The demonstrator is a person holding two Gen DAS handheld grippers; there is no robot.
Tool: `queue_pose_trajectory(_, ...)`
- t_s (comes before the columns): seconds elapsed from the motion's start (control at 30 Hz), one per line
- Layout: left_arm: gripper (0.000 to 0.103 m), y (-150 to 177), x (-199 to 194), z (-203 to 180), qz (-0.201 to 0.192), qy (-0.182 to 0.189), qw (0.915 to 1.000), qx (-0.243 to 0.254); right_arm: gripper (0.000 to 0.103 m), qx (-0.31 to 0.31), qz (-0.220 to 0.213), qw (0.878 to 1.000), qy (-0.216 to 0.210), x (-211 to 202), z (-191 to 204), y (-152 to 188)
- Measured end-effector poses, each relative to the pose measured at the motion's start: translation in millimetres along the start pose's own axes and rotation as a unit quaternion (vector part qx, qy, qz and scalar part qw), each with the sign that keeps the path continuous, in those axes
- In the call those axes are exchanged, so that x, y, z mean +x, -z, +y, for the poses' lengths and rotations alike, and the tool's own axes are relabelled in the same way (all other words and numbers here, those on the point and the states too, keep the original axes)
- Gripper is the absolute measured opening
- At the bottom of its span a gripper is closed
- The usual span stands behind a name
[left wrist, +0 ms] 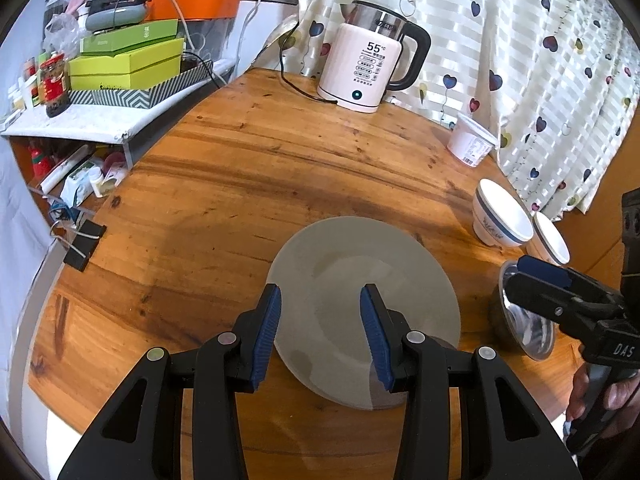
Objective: Organize plates and bowls
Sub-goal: 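Open the right gripper and lift it off the beige plate stack, then move the right gripper toward the white blue-banded bowl beside the steel bowl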
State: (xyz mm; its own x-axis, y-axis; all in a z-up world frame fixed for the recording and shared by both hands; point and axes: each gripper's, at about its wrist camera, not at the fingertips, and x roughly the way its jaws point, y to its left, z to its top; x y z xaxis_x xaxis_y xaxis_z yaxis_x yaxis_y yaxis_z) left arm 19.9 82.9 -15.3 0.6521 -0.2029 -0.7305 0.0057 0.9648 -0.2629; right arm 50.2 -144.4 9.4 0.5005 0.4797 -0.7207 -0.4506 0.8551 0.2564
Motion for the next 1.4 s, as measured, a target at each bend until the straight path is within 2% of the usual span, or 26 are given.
queue_pose_trajectory(0.27, 0.043, -6.4, -1.7, -15.7, -0.007, 0.011, 0.9998, 0.016, 0.088, 0.018, -0.03, 0.999, -0.018, -21.1, -21.0, -2.8)
queue_pose_trajectory(0.43, 0.043, -9.0, 0.8, -25.8, -0.006, 0.02, 0.9995, 0.024, 0.088, 0.021, -0.043, 0.999, -0.008, -29.1, -35.2, -3.3)
queue_pose_trajectory(0.57, 0.042, -10.7, 3.3, -31.5, -0.003, 0.025, 0.9992, 0.03, 0.088, 0.02, -0.054, 0.998, 0.02, -34.7, -52.7, -6.6)
queue_pose_trajectory(0.8, 0.043, -11.4, 8.0, -35.9, 0.001, 0.031, 0.9991, 0.03, 0.089, 0.034, -0.034, 0.996, 0.079, -27.3, -100.2, -19.0)
queue_pose_trajectory(1.03, 0.043, -17.9, 10.5, -43.7, 0.001, 0.035, 0.9986, 0.038, 0.089, 0.072, -0.034, 0.993, 0.091, -23.6, -129.2, -21.7)
queue_pose_trajectory(1.4, 0.043, -38.0, 17.5, -75.0, 0.0, 0.063, 0.9949, 0.079, 0.089, 0.087, -0.035, 0.991, 0.091, -20.8, -137.0, -22.9)
